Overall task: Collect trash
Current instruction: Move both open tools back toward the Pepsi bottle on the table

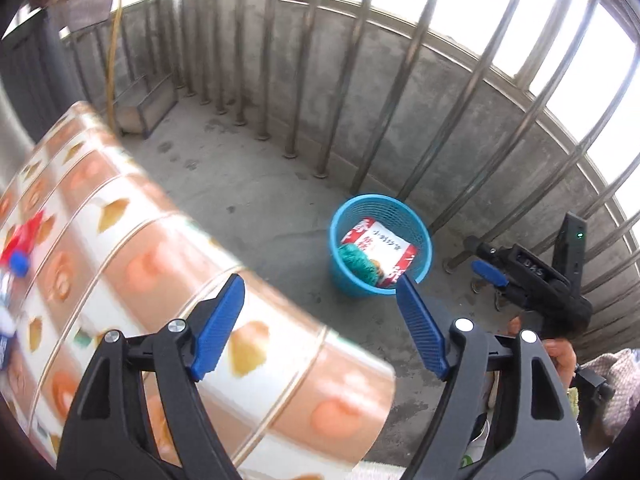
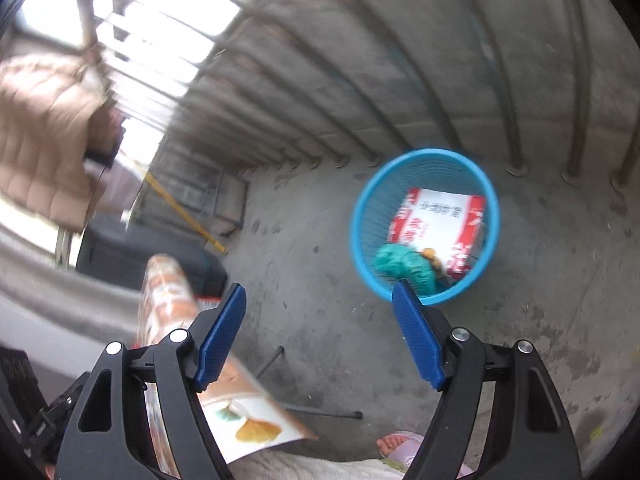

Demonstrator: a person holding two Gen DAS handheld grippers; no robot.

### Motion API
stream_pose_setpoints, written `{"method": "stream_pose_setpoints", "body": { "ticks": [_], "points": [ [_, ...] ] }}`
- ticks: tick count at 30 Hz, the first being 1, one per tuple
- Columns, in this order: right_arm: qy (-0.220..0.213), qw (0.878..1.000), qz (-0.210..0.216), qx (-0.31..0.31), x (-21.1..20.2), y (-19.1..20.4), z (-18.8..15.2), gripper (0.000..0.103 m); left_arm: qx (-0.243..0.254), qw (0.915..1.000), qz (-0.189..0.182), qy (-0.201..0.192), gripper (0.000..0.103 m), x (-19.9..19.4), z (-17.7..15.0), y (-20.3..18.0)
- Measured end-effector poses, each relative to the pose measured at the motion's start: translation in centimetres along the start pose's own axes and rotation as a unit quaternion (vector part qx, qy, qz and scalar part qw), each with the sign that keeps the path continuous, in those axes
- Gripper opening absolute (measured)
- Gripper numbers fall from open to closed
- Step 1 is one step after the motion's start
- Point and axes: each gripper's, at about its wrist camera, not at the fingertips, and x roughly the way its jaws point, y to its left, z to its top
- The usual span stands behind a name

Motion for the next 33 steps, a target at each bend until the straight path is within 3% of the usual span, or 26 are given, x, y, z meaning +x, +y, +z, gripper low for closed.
{"method": "stream_pose_setpoints", "body": {
  "ticks": [4, 8, 19, 27, 33],
  "points": [
    [0.027, 0.995, 0.010, -0.099, -0.2, 6.5, -1.9, 0.074, -0.036, 0.9980, 0.037, -0.036, 0.075, -4.2, -3.1, 3.8],
    [0.070, 0.982, 0.050, -0.167, 0.2, 12.1, -4.1, 0.074, -0.082, 0.9913, 0.080, -0.065, 0.077, -8.5, -6.9, 8.0],
    [0.184, 0.925, 0.117, -0.310, 3.9, 24.9, -11.4, 0.074, -0.201, 0.9580, 0.173, -0.109, 0.077, -16.8, -17.1, 17.3],
    [0.234, 0.885, 0.148, -0.374, 5.3, 32.5, -16.5, 0.074, -0.292, 0.9256, 0.185, -0.154, 0.077, -19.8, -21.4, 22.7],
    [0.243, 0.846, 0.182, -0.438, 7.8, 40.6, -19.6, 0.074, -0.327, 0.9120, 0.180, -0.171, 0.077, -20.5, -23.2, 25.7]
  ]
}}
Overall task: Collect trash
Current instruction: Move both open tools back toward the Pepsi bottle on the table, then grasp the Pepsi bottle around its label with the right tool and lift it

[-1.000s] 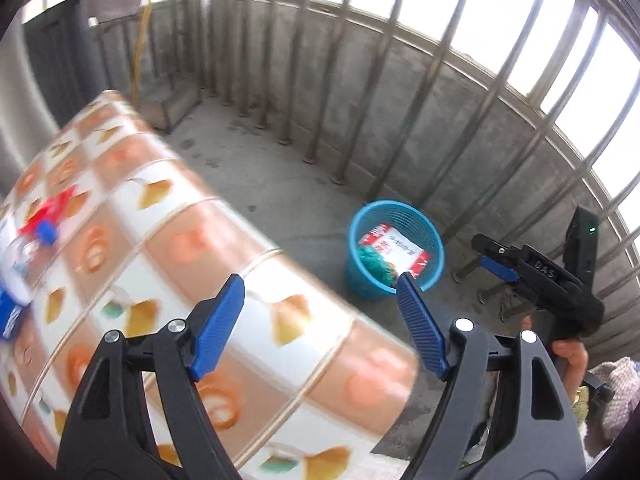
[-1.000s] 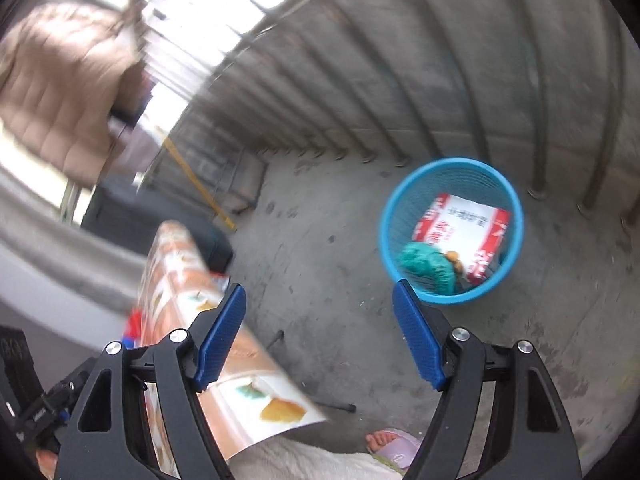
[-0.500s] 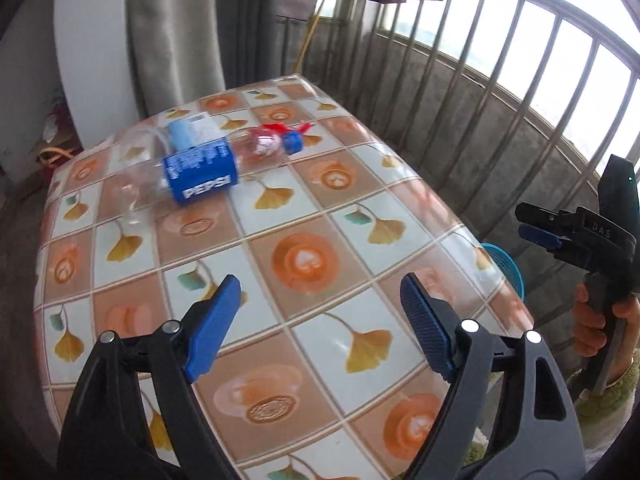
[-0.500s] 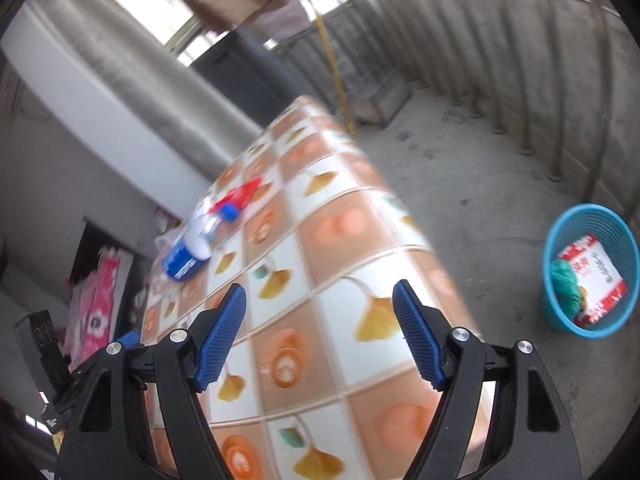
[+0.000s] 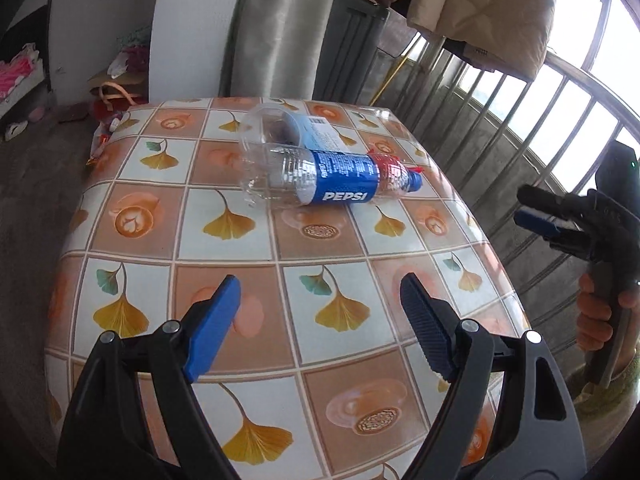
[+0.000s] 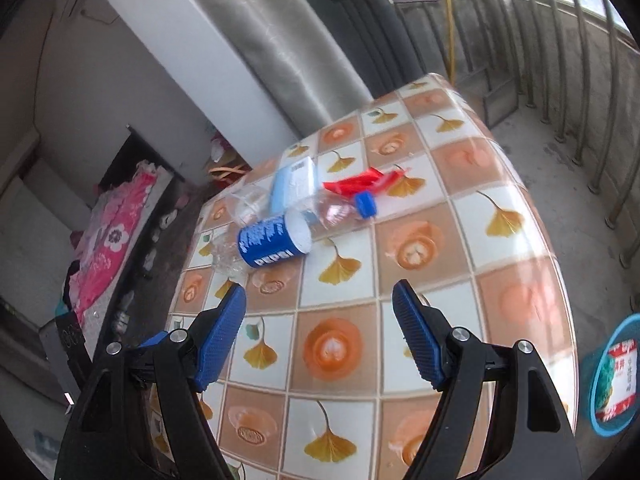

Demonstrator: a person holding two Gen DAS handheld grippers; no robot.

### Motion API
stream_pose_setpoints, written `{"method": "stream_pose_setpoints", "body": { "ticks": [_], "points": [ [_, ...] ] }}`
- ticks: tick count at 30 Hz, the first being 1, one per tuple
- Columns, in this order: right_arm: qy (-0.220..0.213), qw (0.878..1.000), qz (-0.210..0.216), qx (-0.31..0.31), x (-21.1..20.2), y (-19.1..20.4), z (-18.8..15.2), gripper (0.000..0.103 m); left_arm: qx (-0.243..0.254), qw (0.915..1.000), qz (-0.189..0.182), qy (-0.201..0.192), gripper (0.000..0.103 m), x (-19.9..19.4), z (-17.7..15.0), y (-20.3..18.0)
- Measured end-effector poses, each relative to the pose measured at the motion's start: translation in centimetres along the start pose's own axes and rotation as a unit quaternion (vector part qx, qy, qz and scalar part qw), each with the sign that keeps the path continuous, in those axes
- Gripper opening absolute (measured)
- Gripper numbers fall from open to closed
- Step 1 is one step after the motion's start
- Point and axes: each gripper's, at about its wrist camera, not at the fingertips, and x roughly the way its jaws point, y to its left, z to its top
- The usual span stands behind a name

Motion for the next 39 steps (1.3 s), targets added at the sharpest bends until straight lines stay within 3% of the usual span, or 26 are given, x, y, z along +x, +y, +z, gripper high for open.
{"method": "stream_pose_setpoints", "body": {
  "ticks": [8, 14, 18, 23, 30, 33, 39],
  "points": [
    [0.074, 0.995, 0.017, -0.068, 12.9, 4.9, 9.3, 0.074, -0.033, 0.9994, -0.005, 0.002, 0.077, 0.5, 0.2, 2.9],
    [0.155, 0.983, -0.030, -0.095, 21.3, 5.3, 10.3, 0.074, -0.044, 0.9990, -0.003, -0.003, 0.077, 0.5, 0.3, 4.4],
    [0.201, 0.976, 0.011, -0.087, 20.1, 5.0, 7.8, 0.074, -0.051, 0.9987, -0.001, -0.005, 0.077, 0.6, 0.4, 5.7],
    [0.276, 0.953, 0.049, -0.115, 17.3, 6.5, 2.5, 0.074, -0.061, 0.9981, 0.004, 0.007, 0.077, 1.7, 0.4, 7.1],
    [0.301, 0.935, 0.075, -0.171, 16.5, 10.2, -3.3, 0.073, -0.076, 0.9968, 0.019, 0.015, 0.077, 2.0, -0.2, 7.9],
    [0.300, 0.933, 0.091, -0.177, 15.8, 10.7, -5.1, 0.068, -0.072, 0.9970, 0.025, 0.016, 0.077, 2.0, -0.2, 8.0],
    [0.261, 0.952, 0.081, -0.141, 12.8, 8.7, -7.1, 0.063, -0.062, 0.9978, 0.019, 0.015, 0.077, 2.1, 0.1, 6.9]
  ]
}}
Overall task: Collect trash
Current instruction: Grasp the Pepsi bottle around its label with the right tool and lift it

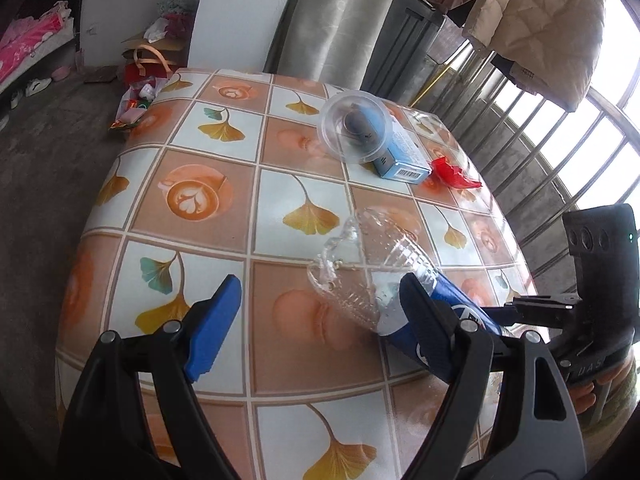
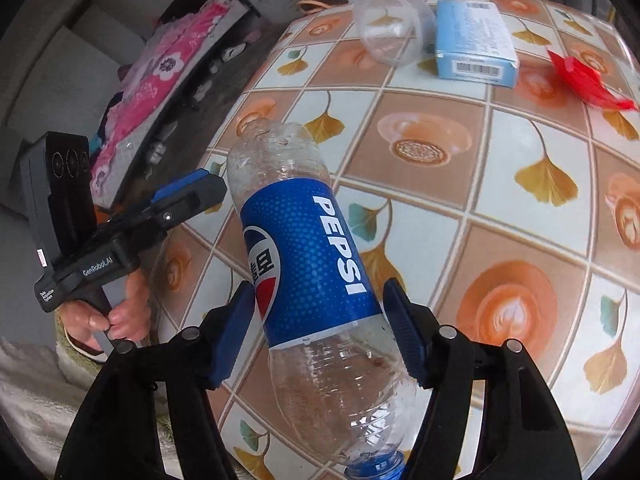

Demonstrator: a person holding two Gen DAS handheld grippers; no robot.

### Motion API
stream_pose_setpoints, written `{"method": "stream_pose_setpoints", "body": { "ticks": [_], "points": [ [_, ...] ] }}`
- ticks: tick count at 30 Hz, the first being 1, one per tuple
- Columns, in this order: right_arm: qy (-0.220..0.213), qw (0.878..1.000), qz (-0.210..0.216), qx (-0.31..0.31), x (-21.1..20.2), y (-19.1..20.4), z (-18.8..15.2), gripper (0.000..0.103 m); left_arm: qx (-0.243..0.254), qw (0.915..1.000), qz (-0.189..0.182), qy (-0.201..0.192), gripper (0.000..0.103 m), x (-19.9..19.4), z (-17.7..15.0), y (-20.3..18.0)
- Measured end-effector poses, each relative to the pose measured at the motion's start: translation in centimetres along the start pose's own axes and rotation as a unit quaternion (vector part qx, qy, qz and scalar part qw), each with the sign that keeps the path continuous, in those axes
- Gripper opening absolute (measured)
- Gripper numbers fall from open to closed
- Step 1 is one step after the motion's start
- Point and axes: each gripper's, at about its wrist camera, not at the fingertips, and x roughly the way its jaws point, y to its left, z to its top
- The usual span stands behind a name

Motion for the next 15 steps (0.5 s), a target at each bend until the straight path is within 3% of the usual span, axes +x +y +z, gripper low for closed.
{"method": "stream_pose_setpoints", "body": {
  "ticks": [3, 7, 11, 15],
  "points": [
    [-0.033, 0.998, -0.009, 0.049, -1.8, -1.8, -2.7, 0.062, 0.020, 0.9997, -0.012, 0.001, 0.077, 0.2, 0.3, -1.5],
    [-0.088, 0.987, -0.057, 0.123, -5.0, -4.5, -6.5, 0.062, 0.054, 0.9981, -0.028, 0.008, 0.077, 1.0, 0.8, -4.2],
    [-0.145, 0.962, -0.115, 0.200, -8.2, -7.0, -10.3, 0.062, 0.081, 0.9949, -0.058, 0.017, 0.077, 2.3, 1.7, -7.3],
    [-0.184, 0.939, -0.138, 0.257, -10.1, -9.1, -12.9, 0.062, 0.120, 0.9885, -0.091, 0.016, 0.077, 4.2, 3.5, -11.5]
  ]
}}
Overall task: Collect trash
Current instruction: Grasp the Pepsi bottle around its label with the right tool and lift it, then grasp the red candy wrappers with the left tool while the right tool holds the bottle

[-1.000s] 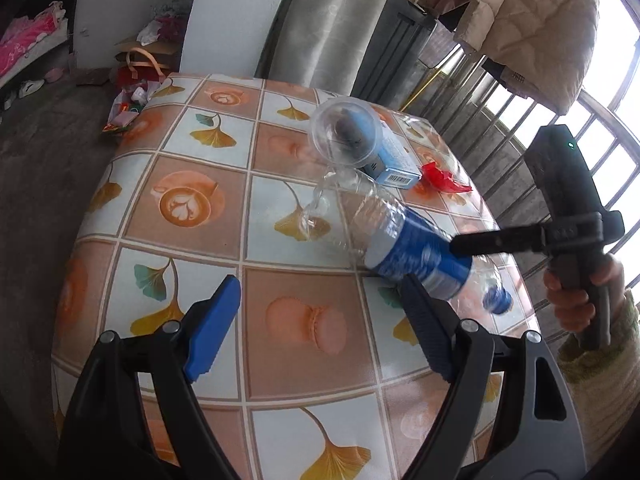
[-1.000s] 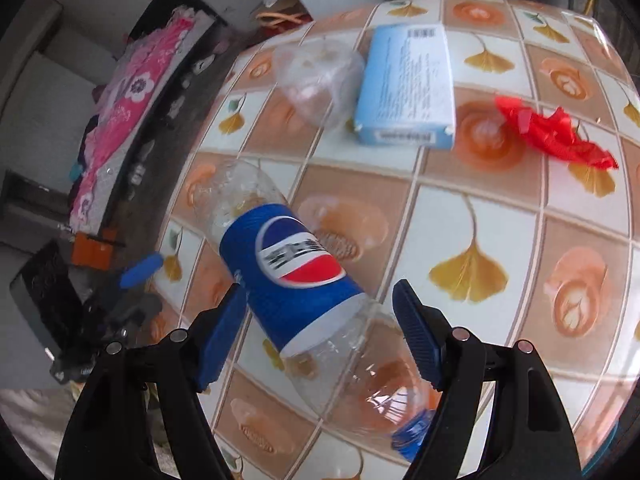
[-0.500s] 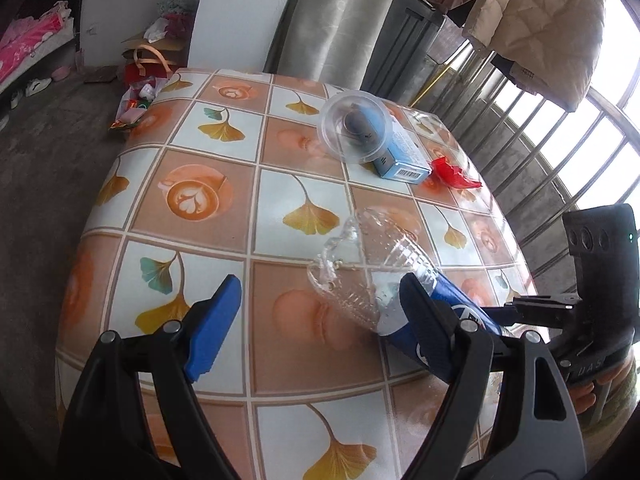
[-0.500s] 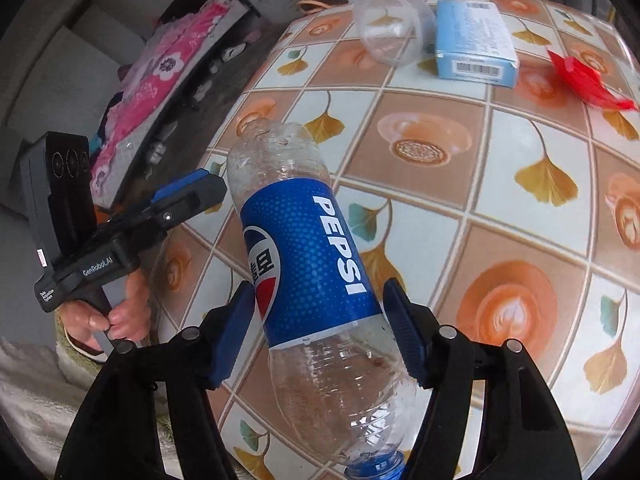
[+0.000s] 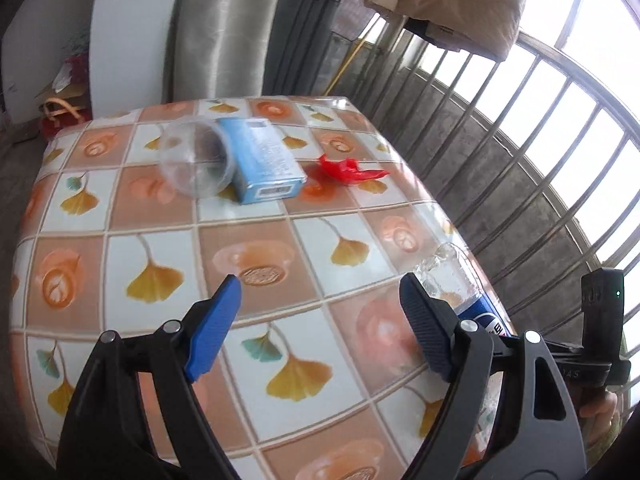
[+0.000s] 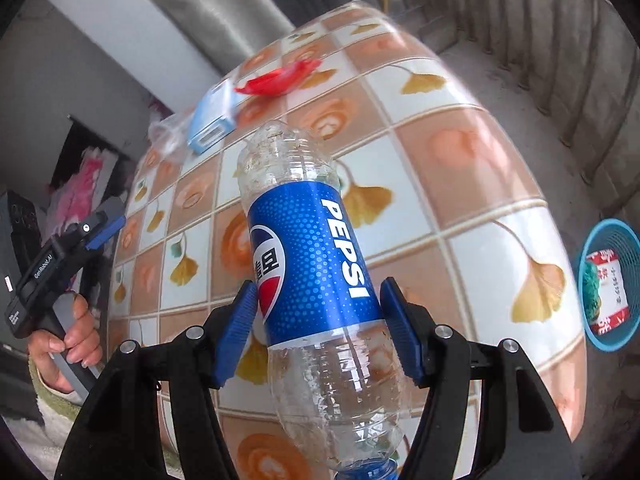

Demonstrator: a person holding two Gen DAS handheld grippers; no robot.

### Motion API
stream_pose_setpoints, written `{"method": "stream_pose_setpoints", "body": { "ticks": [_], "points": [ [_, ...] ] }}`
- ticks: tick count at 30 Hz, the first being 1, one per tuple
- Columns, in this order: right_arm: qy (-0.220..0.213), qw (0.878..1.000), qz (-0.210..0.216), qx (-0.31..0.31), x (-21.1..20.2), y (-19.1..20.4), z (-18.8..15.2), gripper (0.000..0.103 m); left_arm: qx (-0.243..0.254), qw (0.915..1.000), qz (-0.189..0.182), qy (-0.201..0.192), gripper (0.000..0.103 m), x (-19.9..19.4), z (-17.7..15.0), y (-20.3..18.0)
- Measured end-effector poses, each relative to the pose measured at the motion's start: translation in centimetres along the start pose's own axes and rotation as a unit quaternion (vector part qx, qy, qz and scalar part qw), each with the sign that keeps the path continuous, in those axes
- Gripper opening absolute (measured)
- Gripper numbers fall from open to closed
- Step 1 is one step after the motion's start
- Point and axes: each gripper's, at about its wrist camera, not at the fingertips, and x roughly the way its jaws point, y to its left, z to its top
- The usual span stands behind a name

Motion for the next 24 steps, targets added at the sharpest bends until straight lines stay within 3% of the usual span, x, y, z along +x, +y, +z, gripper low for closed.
{"method": "stream_pose_setpoints", "body": {
  "ticks": [4, 7, 8, 10, 13, 15, 17, 20, 22, 24],
  "points": [
    [-0.015, 0.999, 0.015, 0.035, -0.5, -1.9, -0.1, 0.062, 0.016, 0.9989, -0.043, 0.007, 0.075, 3.9, 3.6, -2.6],
    [-0.017, 0.999, 0.021, 0.040, -0.2, -2.1, -0.1, 0.062, -0.024, 0.9979, -0.047, 0.039, 0.066, 8.3, 6.5, -2.9],
    [-0.017, 0.999, 0.021, 0.040, -0.1, -2.2, -0.1, 0.062, -0.039, 0.9975, -0.034, 0.049, 0.060, 9.9, 7.5, -2.8],
    [-0.017, 0.999, 0.020, 0.036, -0.1, -2.2, 0.0, 0.062, -0.042, 0.9980, 0.000, 0.046, 0.058, 12.1, 9.0, -3.2],
    [-0.017, 0.999, 0.014, 0.033, 0.0, -2.6, -0.3, 0.060, 0.059, 0.9961, 0.062, 0.024, 0.058, 14.5, 10.5, -5.8],
    [-0.018, 0.999, 0.010, 0.035, -0.1, -3.2, -0.4, 0.060, 0.121, 0.9904, 0.064, 0.020, 0.058, 15.6, 10.6, -7.7],
    [-0.015, 0.999, 0.015, 0.042, -0.1, -3.8, -0.5, 0.059, 0.167, 0.9832, 0.062, 0.038, 0.058, 17.0, 10.4, -9.0],
    [-0.011, 0.998, 0.023, 0.054, 0.2, -4.6, -0.7, 0.059, 0.220, 0.9687, 0.088, 0.075, 0.058, 19.6, 9.6, -10.1],
    [-0.010, 0.998, 0.031, 0.059, 0.2, -4.9, -0.7, 0.059, 0.240, 0.9606, 0.108, 0.089, 0.051, 21.1, 9.2, -10.3],
    [-0.011, 0.998, 0.030, 0.059, 0.1, -5.0, -0.6, 0.059, 0.239, 0.9578, 0.125, 0.099, 0.026, 22.0, 9.1, -10.1]
  ]
}}
